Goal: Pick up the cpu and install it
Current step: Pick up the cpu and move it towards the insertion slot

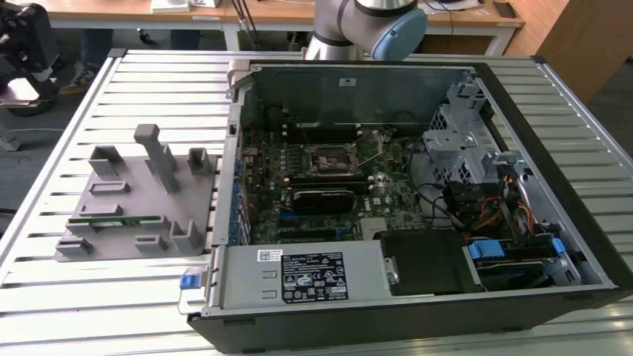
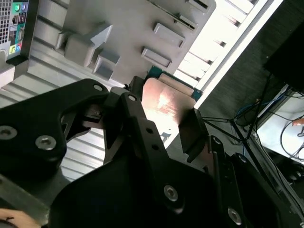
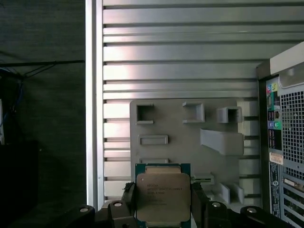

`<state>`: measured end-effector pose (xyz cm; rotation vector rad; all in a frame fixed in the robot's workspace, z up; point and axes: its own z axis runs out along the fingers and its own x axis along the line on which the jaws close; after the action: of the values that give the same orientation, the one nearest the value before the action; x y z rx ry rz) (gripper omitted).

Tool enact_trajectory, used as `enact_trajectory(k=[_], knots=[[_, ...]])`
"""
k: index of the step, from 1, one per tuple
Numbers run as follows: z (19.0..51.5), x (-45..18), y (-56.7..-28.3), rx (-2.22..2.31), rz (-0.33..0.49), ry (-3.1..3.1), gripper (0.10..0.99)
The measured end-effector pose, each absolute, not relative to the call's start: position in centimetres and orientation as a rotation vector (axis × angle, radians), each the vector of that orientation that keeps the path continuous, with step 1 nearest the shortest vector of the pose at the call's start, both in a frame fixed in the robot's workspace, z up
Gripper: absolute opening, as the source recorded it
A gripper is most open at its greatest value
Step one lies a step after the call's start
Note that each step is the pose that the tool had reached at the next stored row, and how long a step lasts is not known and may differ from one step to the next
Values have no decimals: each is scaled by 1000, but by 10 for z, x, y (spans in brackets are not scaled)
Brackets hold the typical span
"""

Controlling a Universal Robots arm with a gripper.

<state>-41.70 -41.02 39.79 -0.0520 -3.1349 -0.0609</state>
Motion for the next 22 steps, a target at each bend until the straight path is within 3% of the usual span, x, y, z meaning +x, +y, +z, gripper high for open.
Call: enact_trajectory(k=[22], knots=[[397, -312, -410, -52, -61, -3132, 545]])
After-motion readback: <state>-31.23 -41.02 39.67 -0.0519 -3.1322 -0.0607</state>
